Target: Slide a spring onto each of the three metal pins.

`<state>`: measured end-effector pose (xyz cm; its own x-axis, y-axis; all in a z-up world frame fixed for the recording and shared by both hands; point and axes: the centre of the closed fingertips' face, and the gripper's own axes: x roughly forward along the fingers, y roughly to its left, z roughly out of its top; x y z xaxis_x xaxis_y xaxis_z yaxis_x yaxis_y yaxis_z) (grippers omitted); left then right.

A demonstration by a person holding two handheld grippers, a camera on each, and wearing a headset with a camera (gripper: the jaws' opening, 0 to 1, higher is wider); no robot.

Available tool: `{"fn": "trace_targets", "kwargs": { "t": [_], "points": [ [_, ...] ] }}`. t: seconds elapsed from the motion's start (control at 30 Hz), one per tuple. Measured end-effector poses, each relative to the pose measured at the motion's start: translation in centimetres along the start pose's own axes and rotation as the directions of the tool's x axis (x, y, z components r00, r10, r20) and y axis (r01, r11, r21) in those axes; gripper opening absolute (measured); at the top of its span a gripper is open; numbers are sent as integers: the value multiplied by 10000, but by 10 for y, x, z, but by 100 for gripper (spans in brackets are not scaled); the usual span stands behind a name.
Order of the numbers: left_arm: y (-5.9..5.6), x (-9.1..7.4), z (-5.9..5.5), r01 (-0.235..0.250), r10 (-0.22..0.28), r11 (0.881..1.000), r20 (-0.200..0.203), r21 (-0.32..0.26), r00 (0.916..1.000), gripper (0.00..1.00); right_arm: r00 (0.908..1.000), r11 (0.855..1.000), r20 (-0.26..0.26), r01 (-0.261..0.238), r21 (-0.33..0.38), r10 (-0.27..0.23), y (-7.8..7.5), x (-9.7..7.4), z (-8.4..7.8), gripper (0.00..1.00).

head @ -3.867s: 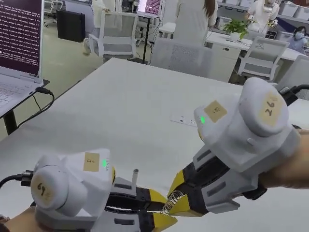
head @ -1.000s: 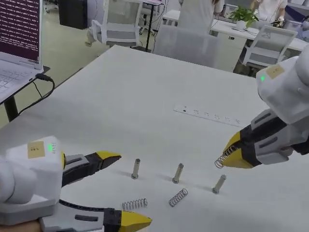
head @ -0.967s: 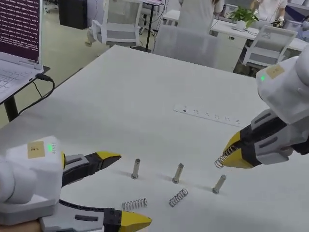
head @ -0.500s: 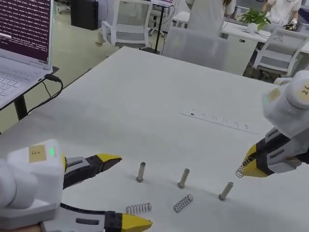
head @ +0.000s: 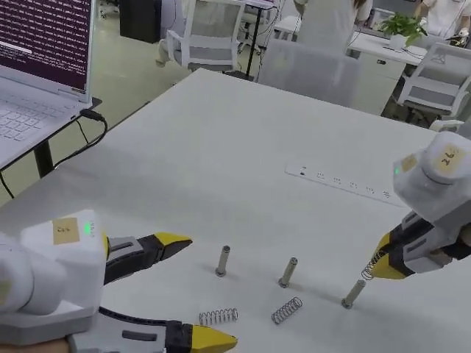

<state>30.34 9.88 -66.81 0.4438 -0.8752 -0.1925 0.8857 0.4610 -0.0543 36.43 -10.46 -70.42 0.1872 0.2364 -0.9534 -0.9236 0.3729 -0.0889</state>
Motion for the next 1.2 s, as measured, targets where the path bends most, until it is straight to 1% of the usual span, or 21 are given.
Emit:
{"fn": "trace_targets", "kwargs": {
  "t": [0.3, 0.6, 0.8, 0.87, 1.0, 1.2],
  "points": [
    [0, 0, -2, -1, 0, 10000, -91, -14, 10000, 74, 10000, 9997, -66, 25, 255, -23, -6, 11, -8, 8],
    [0, 0, -4, 3, -4, 10000, -116, -48, 9999, 74, 10000, 9992, -56, -45, 394, 47, -8, 17, -10, 8],
    [1, -1, -5, -19, 18, 10000, -165, -61, 9999, 73, 10000, 9989, 32, -54, 476, 53, -8, 18, -9, 8],
    [0, 0, -5, -23, 22, 10000, -153, -61, 9999, 73, 9998, 9981, 193, -98, 608, 86, -9, 18, -7, 8],
    [0, 0, -5, -17, 16, 10000, -194, -58, 9998, 73, 9999, 9984, 101, -131, 546, 126, -7, 17, -7, 8],
    [1, -1, -5, -30, 29, 10000, -209, -36, 9998, 72, 9998, 9977, 64, -204, 640, 200, -6, 17, -8, 8]
  ]
}}
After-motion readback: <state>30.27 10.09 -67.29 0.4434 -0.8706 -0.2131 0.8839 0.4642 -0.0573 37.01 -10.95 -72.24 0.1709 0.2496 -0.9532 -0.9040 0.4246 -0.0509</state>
